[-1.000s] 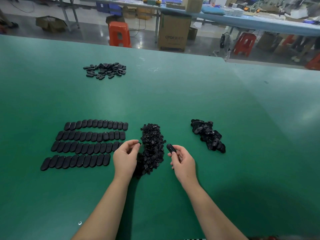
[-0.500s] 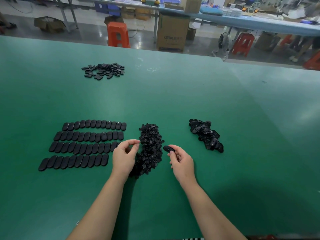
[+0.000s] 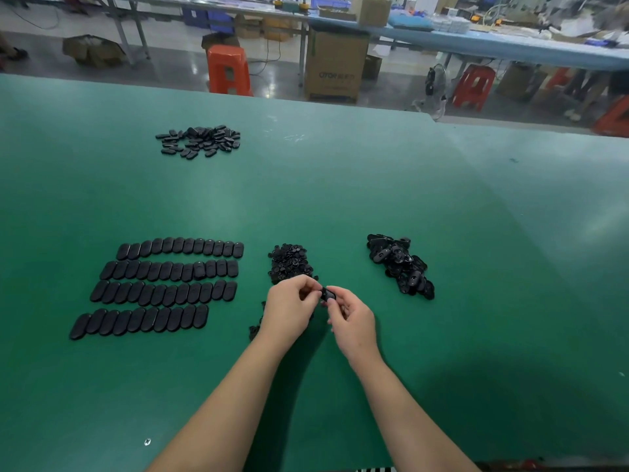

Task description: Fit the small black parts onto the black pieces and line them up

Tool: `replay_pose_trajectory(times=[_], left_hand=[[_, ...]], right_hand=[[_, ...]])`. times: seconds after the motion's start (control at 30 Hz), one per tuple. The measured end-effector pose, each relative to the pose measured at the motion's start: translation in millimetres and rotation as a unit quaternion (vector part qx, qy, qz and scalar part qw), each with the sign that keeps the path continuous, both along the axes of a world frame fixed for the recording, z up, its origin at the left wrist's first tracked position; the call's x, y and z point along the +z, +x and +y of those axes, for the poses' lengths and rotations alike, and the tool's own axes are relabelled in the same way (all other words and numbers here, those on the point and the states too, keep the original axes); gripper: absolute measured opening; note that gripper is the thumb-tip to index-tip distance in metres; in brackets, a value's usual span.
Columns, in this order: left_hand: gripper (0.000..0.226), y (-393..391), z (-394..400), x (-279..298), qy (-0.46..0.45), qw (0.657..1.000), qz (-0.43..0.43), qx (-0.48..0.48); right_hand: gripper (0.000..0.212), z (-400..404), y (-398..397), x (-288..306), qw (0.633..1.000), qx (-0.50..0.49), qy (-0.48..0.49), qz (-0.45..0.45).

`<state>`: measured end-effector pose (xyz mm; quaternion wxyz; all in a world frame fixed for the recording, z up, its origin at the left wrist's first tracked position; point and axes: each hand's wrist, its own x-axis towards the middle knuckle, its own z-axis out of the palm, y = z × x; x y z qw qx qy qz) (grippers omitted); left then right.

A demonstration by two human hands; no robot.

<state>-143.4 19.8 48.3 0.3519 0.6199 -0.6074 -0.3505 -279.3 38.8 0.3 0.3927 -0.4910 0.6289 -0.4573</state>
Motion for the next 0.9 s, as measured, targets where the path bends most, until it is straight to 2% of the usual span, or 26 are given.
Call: replay_pose_trajectory(times=[0.33,0.6,0.9], left_hand=[[0.014,-13,-3,-2,-0.006,0.996,-0.093,-0.005],[0.012,-12,-7,-1,0.016,0.994,-0.104,0.0],[0.014,-9,-11,0,0.02,0.997,-0.072,0.002]], right_hand=[[0.023,-1,0,0,0.999,0.004,-0.017,0.029],[0.024,-2,-1,-3,0.999,0.012,-0.016,0.041],[0.025,-3,-1,-5,1.0,0.013,-0.012,0.015]])
